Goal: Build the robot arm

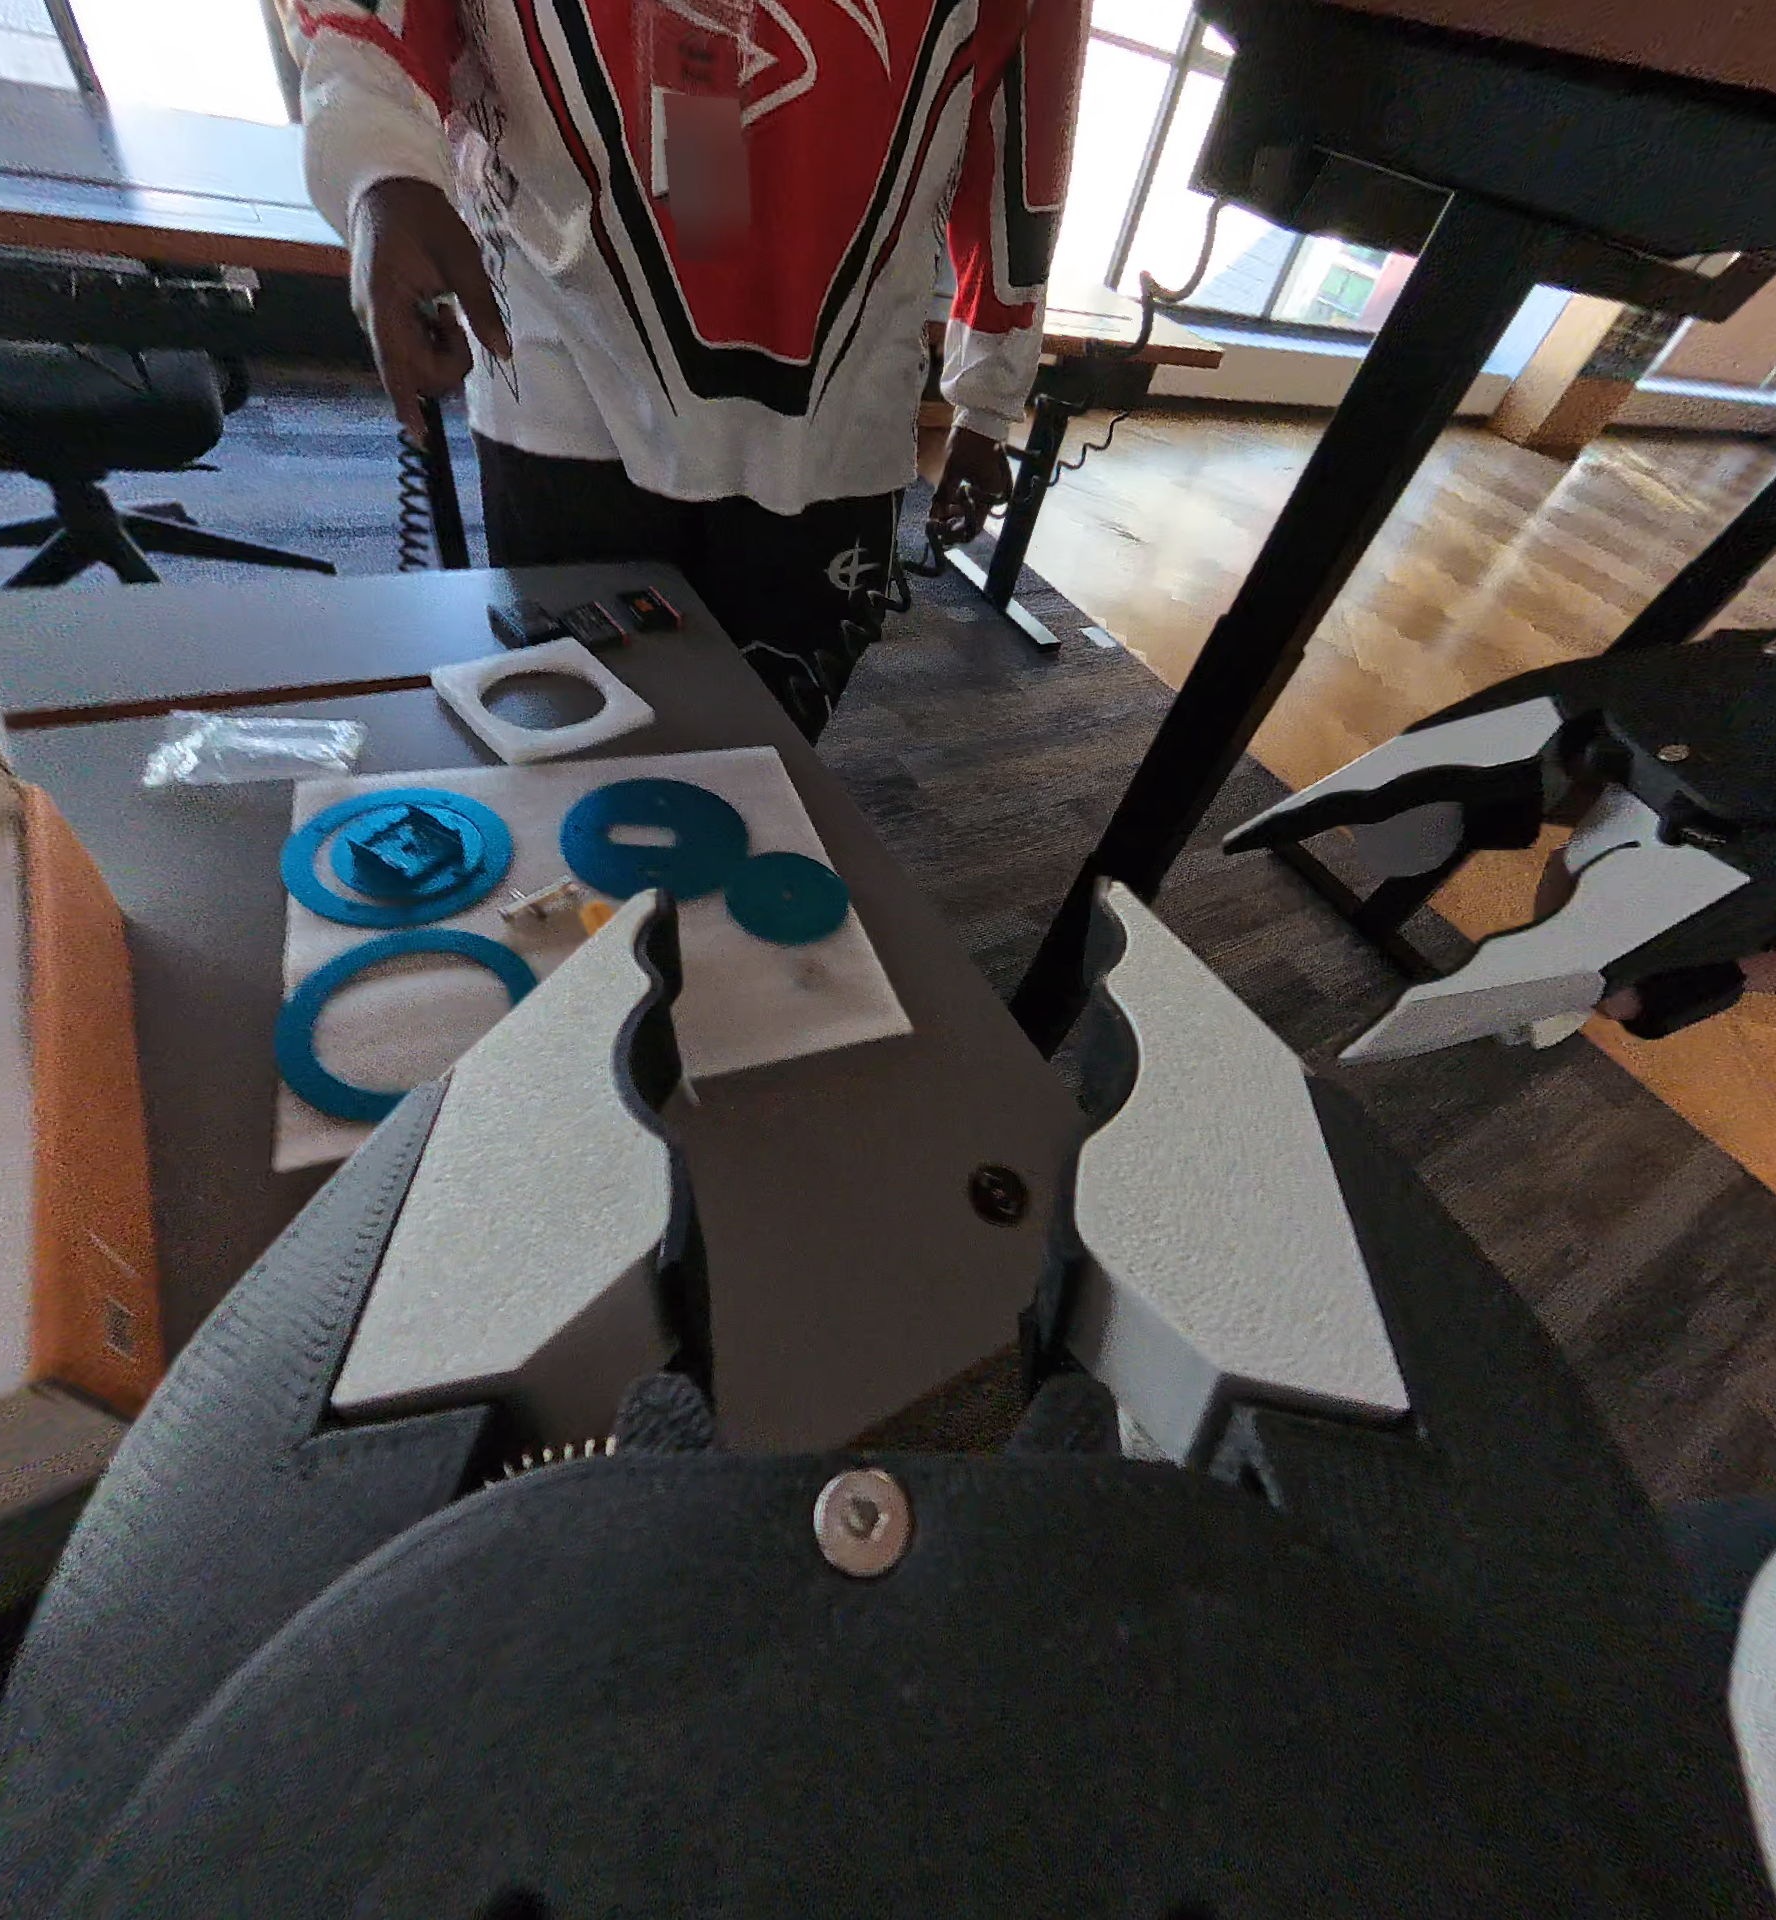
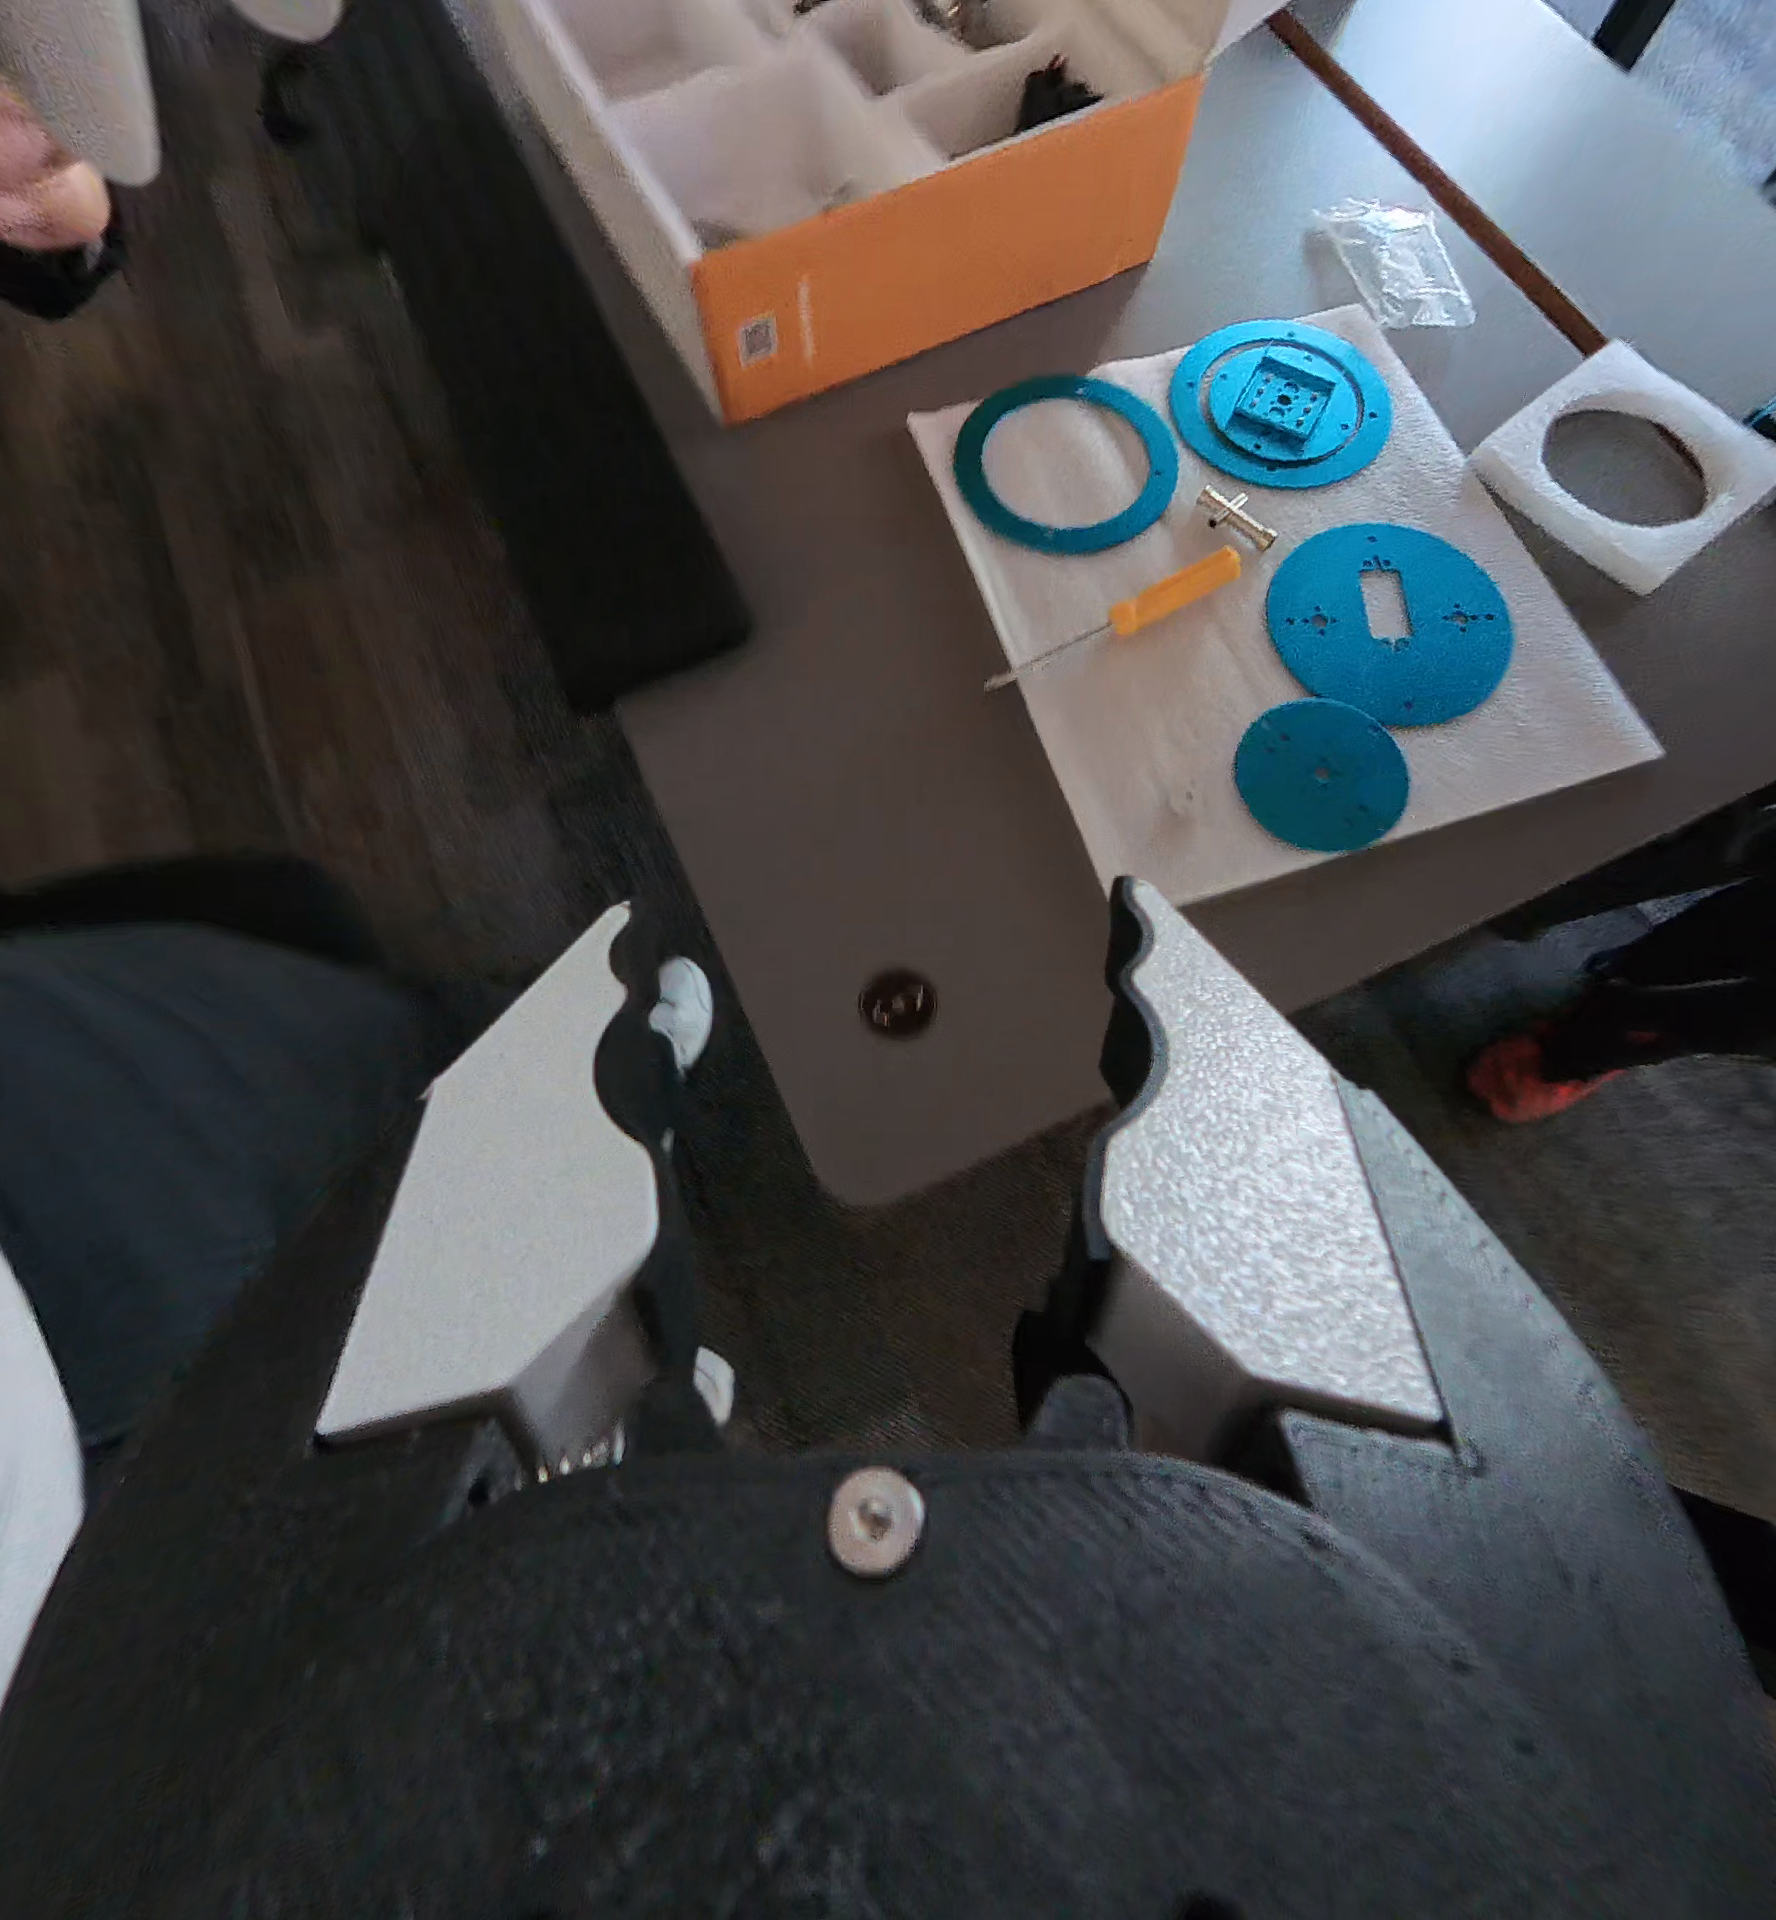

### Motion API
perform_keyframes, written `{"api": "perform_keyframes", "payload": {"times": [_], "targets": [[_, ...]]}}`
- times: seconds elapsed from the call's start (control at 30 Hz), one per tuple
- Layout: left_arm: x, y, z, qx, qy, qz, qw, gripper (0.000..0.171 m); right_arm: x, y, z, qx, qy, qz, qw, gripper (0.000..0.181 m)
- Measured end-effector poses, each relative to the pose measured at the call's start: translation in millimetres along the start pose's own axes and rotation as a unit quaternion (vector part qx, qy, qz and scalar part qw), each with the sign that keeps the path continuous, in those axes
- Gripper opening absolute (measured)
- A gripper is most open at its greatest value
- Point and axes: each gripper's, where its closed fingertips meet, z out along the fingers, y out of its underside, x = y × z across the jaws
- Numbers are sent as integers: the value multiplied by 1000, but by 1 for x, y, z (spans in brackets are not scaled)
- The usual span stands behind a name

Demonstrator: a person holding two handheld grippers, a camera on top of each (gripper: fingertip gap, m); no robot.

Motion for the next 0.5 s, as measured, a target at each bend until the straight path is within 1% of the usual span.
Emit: {"api": "perform_keyframes", "payload": {"times": [0.1, 0.17, 0.23, 0.3, 0.4, 0.5], "targets": [[45, 33, -14, -11, -13, -15, 1000, 68, -23, 25, -37, 14, 16, -50, 998, 79], [68, 46, -26, -24, -22, -10, 999, 64, -37, 32, -60, 34, 23, -70, 997, 74], [87, 48, -38, -27, -21, -5, 999, 62, -48, 43, -79, 45, 29, -81, 995, 71], [98, 49, -49, -35, -31, 16, 999, 62, -52, 54, -91, 47, 37, -81, 995, 67], [107, 50, -59, -38, -39, 50, 997, 60, -53, 66, -97, 58, 42, -70, 995, 60], [112, 50, -60, -46, -34, 61, 996, 60, -48, 66, -101, 57, 61, -55, 995, 59]]}}
